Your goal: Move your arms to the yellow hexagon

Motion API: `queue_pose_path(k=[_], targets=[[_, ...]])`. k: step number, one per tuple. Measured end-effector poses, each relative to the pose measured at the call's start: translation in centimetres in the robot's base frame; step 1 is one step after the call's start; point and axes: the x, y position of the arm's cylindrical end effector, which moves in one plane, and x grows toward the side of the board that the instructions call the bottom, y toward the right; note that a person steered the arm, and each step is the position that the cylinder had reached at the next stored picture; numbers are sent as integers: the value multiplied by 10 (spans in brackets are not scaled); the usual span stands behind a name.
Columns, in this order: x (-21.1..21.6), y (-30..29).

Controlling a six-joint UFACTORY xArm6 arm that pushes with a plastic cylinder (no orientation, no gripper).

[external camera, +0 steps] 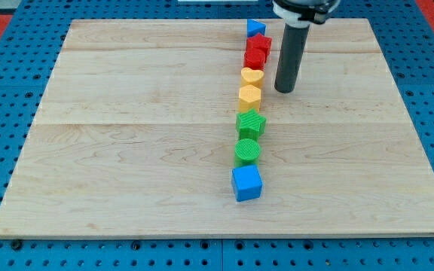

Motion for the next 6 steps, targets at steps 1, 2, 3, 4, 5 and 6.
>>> queue_pose_path(k=[1, 2, 3, 4, 5, 6], targets=[[-4, -72], [-4, -187], [-14, -176], [-6, -60], [0, 27], [44, -40]])
